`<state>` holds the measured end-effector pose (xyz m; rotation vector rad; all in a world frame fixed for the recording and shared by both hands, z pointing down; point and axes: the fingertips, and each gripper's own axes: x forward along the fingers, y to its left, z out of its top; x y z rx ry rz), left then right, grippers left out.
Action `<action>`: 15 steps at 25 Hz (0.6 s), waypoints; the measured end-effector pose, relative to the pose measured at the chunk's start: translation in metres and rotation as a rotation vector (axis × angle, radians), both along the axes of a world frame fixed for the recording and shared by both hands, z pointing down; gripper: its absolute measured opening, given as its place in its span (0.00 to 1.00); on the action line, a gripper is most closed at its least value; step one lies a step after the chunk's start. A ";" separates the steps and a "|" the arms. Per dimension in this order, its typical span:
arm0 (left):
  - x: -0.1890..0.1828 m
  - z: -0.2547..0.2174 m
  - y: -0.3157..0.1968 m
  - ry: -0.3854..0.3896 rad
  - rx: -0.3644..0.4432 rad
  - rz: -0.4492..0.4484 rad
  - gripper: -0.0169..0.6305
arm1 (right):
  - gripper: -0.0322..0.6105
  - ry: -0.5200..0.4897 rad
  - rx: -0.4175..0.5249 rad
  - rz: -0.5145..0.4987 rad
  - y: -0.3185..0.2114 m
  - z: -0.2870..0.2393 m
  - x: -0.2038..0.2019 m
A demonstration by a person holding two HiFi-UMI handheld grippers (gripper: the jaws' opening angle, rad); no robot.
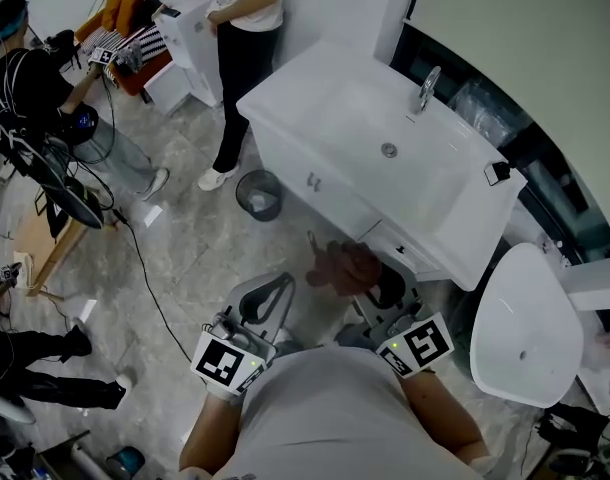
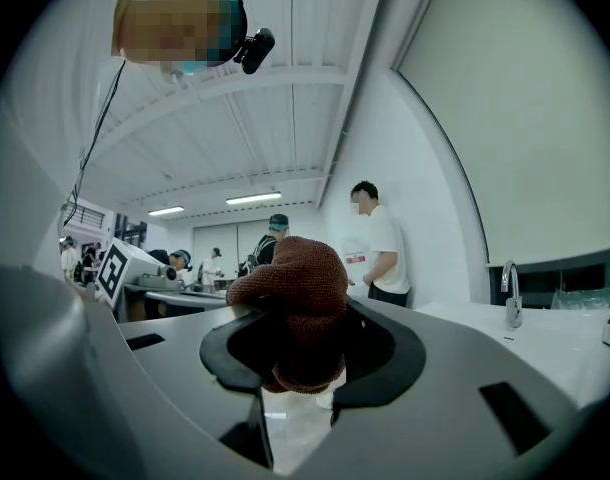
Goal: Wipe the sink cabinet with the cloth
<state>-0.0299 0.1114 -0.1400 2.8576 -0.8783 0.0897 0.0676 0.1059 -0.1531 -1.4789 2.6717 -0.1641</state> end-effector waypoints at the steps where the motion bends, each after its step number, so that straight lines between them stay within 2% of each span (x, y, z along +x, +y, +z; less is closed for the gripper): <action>1: 0.001 -0.001 0.000 0.001 0.001 0.004 0.05 | 0.27 -0.011 -0.007 0.008 0.000 0.000 0.003; 15: 0.015 -0.011 0.004 0.030 0.015 0.036 0.05 | 0.27 -0.025 -0.019 0.068 0.006 -0.003 0.032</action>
